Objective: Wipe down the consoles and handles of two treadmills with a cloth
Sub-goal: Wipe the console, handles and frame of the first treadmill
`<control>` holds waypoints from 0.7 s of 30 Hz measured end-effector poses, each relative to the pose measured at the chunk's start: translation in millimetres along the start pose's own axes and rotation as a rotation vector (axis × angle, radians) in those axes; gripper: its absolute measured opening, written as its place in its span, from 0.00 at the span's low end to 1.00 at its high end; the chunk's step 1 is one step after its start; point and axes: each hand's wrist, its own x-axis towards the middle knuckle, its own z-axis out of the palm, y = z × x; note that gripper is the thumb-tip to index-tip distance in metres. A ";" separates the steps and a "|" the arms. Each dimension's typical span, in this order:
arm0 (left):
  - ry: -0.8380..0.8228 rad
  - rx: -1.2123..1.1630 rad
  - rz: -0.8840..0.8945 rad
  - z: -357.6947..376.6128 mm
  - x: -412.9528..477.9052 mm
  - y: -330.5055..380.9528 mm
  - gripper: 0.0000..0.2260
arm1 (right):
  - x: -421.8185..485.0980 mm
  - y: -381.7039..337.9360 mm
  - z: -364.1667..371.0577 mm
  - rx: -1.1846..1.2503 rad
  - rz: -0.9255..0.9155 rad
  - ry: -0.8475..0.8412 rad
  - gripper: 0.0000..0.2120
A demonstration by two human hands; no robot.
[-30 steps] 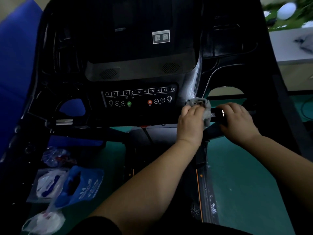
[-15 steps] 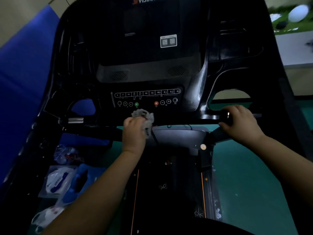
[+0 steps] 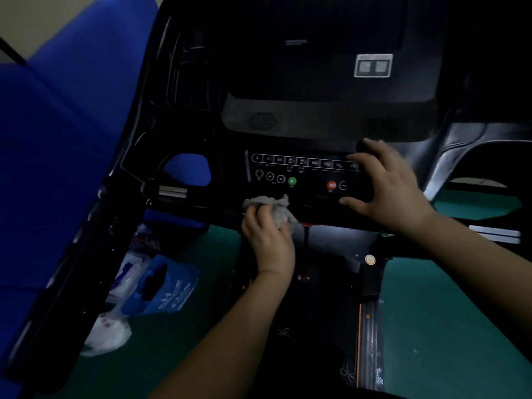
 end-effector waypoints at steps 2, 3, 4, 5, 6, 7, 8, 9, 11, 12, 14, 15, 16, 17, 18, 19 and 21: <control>0.027 -0.027 -0.020 -7.1 18.0 -19.3 0.18 | 8.9 0.3 3.5 -0.029 0.009 -0.028 0.41; 0.061 -0.038 -0.039 -13.6 29.9 -29.7 0.18 | 10.2 1.8 4.4 -0.042 0.006 -0.034 0.42; 0.110 -0.048 -0.070 -22.1 43.7 -38.9 0.17 | 10.5 3.5 4.9 -0.051 -0.003 -0.037 0.43; 0.170 -0.054 -0.094 -29.7 58.7 -48.4 0.17 | 9.5 5.7 4.9 -0.055 -0.011 -0.044 0.43; 0.232 -0.054 -0.115 -36.9 75.6 -59.0 0.17 | 8.7 6.7 5.1 -0.062 -0.019 -0.054 0.44; 0.289 -0.040 -0.138 -43.8 91.7 -68.7 0.17 | 8.1 7.4 5.0 -0.071 -0.025 -0.061 0.44; 0.333 -0.029 -0.164 -48.2 105.8 -76.2 0.16 | 7.8 8.2 5.5 -0.080 -0.028 -0.061 0.45; 0.358 -0.022 -0.199 -51.0 115.3 -81.5 0.15 | 7.9 8.6 5.5 -0.085 -0.029 -0.055 0.45; 0.360 -0.031 -0.240 -46.9 116.3 -77.8 0.15 | 8.5 7.8 6.1 -0.081 -0.022 -0.046 0.46; 0.344 -0.041 -0.242 -41.0 108.1 -69.4 0.15 | 9.2 6.9 6.1 -0.075 -0.014 -0.042 0.46; 0.282 -0.061 -0.215 -26.2 82.5 -46.4 0.18 | 10.6 4.7 6.6 -0.069 0.000 -0.024 0.46; 0.254 -0.067 -0.179 -19.5 69.6 -37.5 0.19 | 10.4 3.6 7.1 -0.070 0.006 -0.013 0.46; 0.236 -0.069 -0.144 -16.2 62.6 -33.6 0.20 | 11.1 2.3 7.6 -0.073 0.012 0.001 0.46; 0.228 -0.073 -0.118 -15.6 62.9 -34.2 0.20 | 12.5 1.3 7.9 -0.073 0.020 0.013 0.46; 0.221 -0.071 -0.101 -18.4 70.4 -38.3 0.20 | 14.7 1.2 8.2 -0.072 0.028 0.021 0.47; 0.205 -0.064 -0.079 -24.4 81.1 -43.4 0.20 | 17.5 1.6 8.5 -0.071 0.034 0.025 0.47; 0.146 -0.038 -0.017 -39.6 105.1 -49.5 0.17 | 22.8 3.7 9.7 -0.073 0.043 0.019 0.49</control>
